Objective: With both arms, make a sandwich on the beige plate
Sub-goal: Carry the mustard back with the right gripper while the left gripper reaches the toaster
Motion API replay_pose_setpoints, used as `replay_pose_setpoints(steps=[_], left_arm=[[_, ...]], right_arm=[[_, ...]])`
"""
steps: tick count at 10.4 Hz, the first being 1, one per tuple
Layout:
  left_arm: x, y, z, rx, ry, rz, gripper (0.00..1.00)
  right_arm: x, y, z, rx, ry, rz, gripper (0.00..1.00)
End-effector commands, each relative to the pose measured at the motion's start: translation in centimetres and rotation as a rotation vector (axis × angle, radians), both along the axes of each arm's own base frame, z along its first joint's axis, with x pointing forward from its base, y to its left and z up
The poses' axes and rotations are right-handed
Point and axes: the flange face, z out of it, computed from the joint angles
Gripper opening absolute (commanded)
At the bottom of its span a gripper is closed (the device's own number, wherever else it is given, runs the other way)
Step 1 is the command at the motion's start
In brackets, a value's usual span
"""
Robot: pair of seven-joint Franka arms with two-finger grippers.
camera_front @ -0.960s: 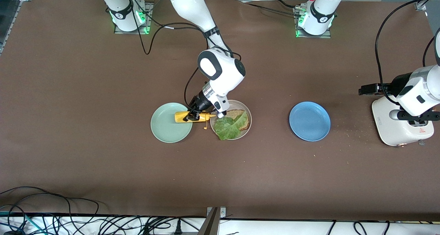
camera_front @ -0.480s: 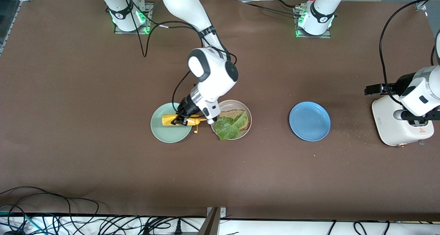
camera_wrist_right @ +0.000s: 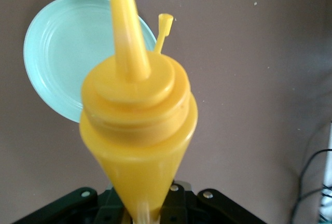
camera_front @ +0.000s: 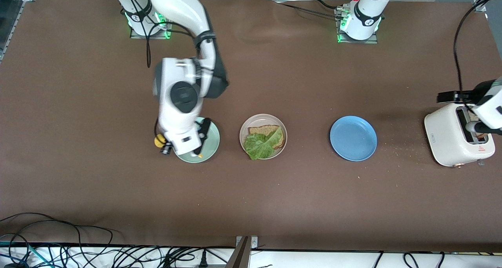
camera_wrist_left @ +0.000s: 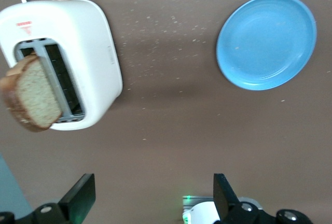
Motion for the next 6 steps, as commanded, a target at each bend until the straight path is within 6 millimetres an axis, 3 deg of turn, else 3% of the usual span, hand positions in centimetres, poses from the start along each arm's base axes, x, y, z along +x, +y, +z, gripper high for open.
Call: replay_pose_setpoints(steps=[1, 3, 6], left_arm=[[-1.5, 6.6, 0.3, -0.012, -0.009, -0.015, 1.00], [-2.0, 9.9, -0.2, -0.018, -0.050, -0.004, 1.00], [-3.7, 13.2, -1.8, 0.001, -0.142, -0.015, 1.00]], right_arm=[[1.8, -10.3, -0.3, 0.277, 0.086, -0.027, 0.00], [2.0, -17.3, -2.0, 0.461, 0.144, -0.021, 0.00], [0.0, -28.2, -6.0, 0.698, 0.155, 0.006, 0.00]])
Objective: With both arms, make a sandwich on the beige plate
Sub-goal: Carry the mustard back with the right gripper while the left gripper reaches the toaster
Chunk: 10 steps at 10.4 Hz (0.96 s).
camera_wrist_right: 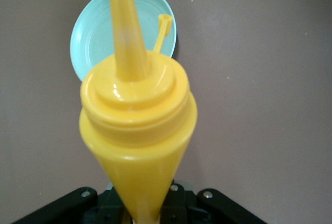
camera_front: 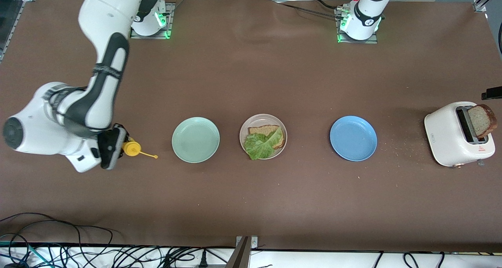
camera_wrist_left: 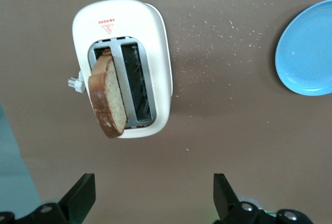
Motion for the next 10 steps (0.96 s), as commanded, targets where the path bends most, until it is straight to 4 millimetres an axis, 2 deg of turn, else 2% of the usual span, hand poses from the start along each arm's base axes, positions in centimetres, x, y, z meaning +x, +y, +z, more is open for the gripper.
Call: replay_pose_setpoints(steps=[1, 3, 5, 6, 8, 10], left_arm=[[-2.5, 1.7, -1.5, 0.043, -0.089, -0.030, 1.00], [-4.1, 4.3, -3.1, 0.061, -0.149, -0.038, 1.00], [-4.6, 6.2, -4.1, 0.074, -0.190, -0.035, 1.00], [-4.9, 6.3, -5.4, 0.074, -0.212, -0.032, 1.00], [-5.0, 6.6, -5.8, 0.084, -0.246, -0.030, 1.00], [-4.8, 6.4, -6.4, 0.023, -0.275, 0.022, 1.00]], right_arm=[[-2.3, -6.7, -2.7, 0.195, -0.035, 0.004, 0.00], [-3.5, -10.7, -7.4, 0.331, -0.050, 0.005, 0.00], [-4.3, -13.0, -11.6, 0.461, -0.063, -0.007, 0.00], [-4.6, -13.7, -12.7, 0.491, -0.076, 0.007, 0.00], [-4.7, -14.1, -13.4, 0.492, -0.102, 0.038, 0.00], [-4.8, -14.1, -14.9, 0.517, -0.133, 0.060, 0.00]])
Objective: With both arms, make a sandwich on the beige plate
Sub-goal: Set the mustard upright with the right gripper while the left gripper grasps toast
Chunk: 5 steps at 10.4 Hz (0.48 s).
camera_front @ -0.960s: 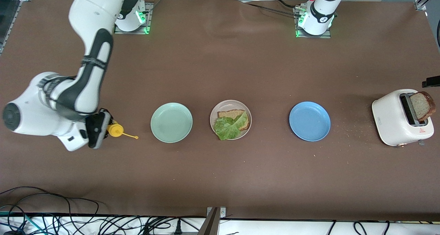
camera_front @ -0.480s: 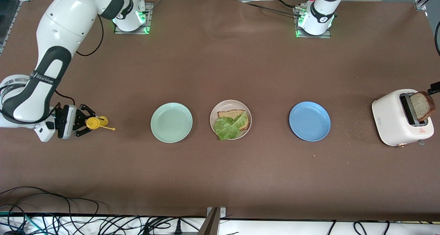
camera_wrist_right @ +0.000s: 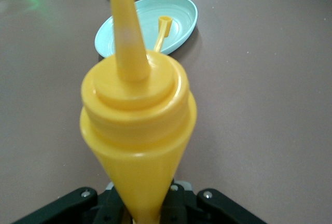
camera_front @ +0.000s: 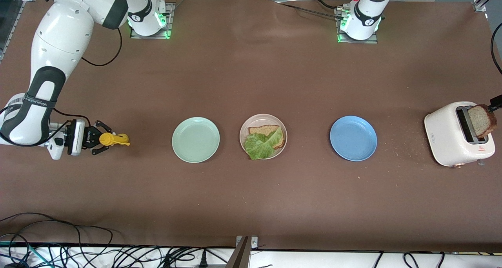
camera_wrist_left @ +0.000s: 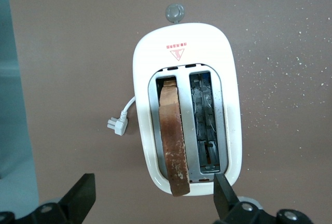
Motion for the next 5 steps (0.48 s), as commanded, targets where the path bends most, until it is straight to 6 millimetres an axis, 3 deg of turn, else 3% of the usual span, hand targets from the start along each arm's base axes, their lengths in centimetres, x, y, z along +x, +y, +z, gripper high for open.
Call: replay_pose_setpoints(steps=[1, 5], left_arm=[[-0.6, -0.4, 0.4, -0.041, -0.048, 0.028, 1.00], [-0.2, 1.4, -2.0, -0.034, -0.075, 0.051, 1.00]], right_arm=[[-0.1, 0.0, -1.3, 0.054, -0.059, 0.020, 0.00], [-0.3, -0.4, -2.5, 0.067, -0.079, 0.030, 0.00]])
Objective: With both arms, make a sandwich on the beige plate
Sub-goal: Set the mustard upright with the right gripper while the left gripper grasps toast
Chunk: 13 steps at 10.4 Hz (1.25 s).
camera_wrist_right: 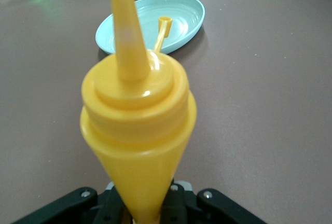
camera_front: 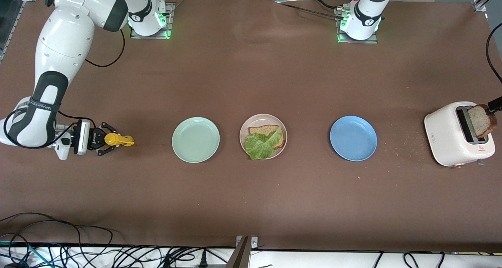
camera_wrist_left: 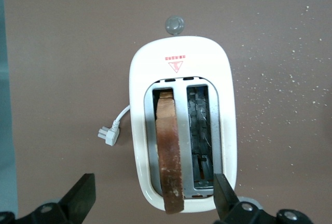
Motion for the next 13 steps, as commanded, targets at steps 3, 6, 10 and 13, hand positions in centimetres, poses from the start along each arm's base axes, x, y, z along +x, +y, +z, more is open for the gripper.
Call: replay_pose_setpoints(steps=[3, 6, 10, 13], left_arm=[[0.1, 0.7, -2.3, -0.021, -0.013, 0.027, 1.00], [0.1, 0.8, -3.6, -0.035, 0.006, 0.058, 0.83], [0.1, 0.7, -1.9, -0.034, 0.036, 0.042, 0.00], [0.8, -1.1, 2.3, -0.094, 0.167, 0.024, 0.00]], right_arm=[[0.2, -0.1, 0.3, 0.028, -0.032, -0.007, 0.53], [0.3, -0.4, 0.4, 0.025, -0.028, -0.022, 0.93], [-1.6, -7.3, 0.4, 0.008, -0.001, -0.119, 1.00], [-0.8, -11.2, 3.4, -0.067, 0.045, -0.157, 1.00]])
